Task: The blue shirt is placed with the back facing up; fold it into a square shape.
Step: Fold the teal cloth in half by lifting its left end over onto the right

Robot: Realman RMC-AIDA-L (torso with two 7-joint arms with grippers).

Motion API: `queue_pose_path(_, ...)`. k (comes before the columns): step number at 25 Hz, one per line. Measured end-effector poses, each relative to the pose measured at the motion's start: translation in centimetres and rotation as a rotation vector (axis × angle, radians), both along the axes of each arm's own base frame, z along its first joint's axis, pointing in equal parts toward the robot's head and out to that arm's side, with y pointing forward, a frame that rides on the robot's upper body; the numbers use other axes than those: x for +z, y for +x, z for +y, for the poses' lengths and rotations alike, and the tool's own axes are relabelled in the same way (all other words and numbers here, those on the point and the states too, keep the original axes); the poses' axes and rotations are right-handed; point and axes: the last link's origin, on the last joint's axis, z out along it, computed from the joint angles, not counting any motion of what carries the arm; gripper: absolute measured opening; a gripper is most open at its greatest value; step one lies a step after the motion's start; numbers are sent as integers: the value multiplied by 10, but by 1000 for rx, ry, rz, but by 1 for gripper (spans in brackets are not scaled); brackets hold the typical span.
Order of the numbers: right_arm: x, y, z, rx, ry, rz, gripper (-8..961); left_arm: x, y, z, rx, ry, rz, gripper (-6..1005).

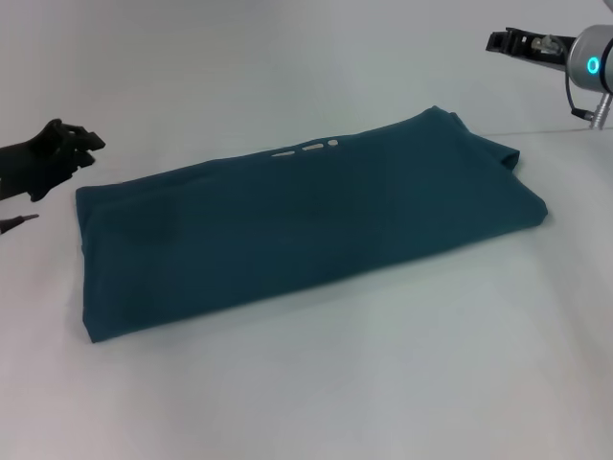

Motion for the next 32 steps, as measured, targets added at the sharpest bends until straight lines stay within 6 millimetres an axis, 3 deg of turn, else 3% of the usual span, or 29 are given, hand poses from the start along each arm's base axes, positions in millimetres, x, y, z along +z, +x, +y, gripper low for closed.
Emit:
queue_pose_path(7, 7, 5, -3, -3, -18, 33, 378, 4, -13, -8, 26, 34, -26, 305)
queue_pose_path(9, 7, 10, -8, -8, -37, 78, 542, 6, -11, -8, 1, 32, -29, 342)
queue_pose_path(10, 8, 15, -12, -12, -45, 114, 624, 6, -9, -9, -18, 27, -31, 361)
queue_pose_path(15, 19, 39, -53, 39, -91, 336, 718, 4, 5, -18, -174, -37, -39, 470)
queue_pose_path(18, 24, 52, -86, 93, -140, 439, 712, 0, 9, -33, -250, -101, -73, 549)
queue_pose_path(24, 19, 83, -151, 123, -248, 595, 706, -16, -6, -68, -241, -161, -177, 541)
queue_pose_path(29, 4, 94, -187, 151, -308, 672, 706, -28, -24, -94, -188, -165, -260, 541)
queue_pose_path(32, -3, 95, -194, 160, -326, 689, 707, -37, -33, -109, -149, -168, -299, 541)
